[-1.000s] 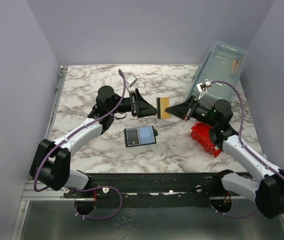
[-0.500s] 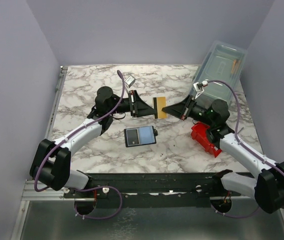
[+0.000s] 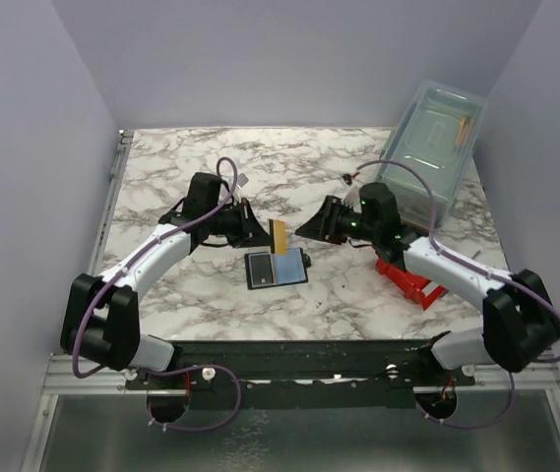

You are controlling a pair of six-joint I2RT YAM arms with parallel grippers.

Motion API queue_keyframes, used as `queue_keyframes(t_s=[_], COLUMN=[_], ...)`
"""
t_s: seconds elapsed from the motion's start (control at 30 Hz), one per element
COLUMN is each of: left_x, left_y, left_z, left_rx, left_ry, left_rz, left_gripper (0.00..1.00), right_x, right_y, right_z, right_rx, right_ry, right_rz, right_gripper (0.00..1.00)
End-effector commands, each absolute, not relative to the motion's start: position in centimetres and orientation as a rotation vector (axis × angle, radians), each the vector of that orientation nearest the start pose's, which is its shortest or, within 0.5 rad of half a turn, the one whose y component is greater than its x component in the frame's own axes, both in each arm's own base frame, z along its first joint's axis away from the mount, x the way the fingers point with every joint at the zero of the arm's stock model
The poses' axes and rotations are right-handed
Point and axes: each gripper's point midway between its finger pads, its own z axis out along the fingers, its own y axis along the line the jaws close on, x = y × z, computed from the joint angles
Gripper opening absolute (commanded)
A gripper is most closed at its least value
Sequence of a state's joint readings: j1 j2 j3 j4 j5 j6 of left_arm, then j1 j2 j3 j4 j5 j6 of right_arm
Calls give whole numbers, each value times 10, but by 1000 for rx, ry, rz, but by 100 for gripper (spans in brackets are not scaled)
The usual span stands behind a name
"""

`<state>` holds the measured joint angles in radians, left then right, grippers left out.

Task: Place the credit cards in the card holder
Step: Insert the credit card into the card holder.

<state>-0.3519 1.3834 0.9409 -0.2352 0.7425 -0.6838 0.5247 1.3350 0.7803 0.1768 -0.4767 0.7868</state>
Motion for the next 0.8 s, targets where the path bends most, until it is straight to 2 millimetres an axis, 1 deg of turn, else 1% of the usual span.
queue_keyframes(t_s=[0.0, 0.03, 0.07, 0.13, 0.23, 0.33, 0.43, 0.57, 0.7, 0.77], left_x=[240, 238, 238, 236, 236, 236, 234, 233, 232, 233], left_y=[-210, -209, -207, -206, -205, -210, -213, -214, -215, -216], left_z=[97, 91, 86, 78, 72, 69, 63, 58, 59, 61], left_rx=[-31, -39, -41, -27, -1, 5, 5, 0, 3, 10], left_ry=[2754, 2772, 2786, 2801, 2813, 2818, 2838, 2844, 2829, 2816], left_rz=[-1089, -1079, -1070, -1054, -1058, -1107, -1156, -1190, -1214, -1229], left_gripper=[0, 0, 0, 0, 0, 0, 0, 0, 0, 0], right_x=[289, 287, 288, 290, 297, 301, 302, 301, 299, 297], right_y=[293, 298, 299, 303, 299, 291, 284, 287, 292, 290], right_z=[123, 111, 95, 82, 62, 51, 42, 28, 20, 15], right_rx=[-91, -106, -101, -113, -96, -76, -91, -125, -127, -128], right_ry=[2428, 2477, 2529, 2565, 2596, 2603, 2601, 2628, 2639, 2650], right_rz=[867, 783, 687, 590, 482, 402, 354, 352, 379, 371], right_gripper=[54, 58, 62, 68, 70, 70, 68, 67, 65, 62])
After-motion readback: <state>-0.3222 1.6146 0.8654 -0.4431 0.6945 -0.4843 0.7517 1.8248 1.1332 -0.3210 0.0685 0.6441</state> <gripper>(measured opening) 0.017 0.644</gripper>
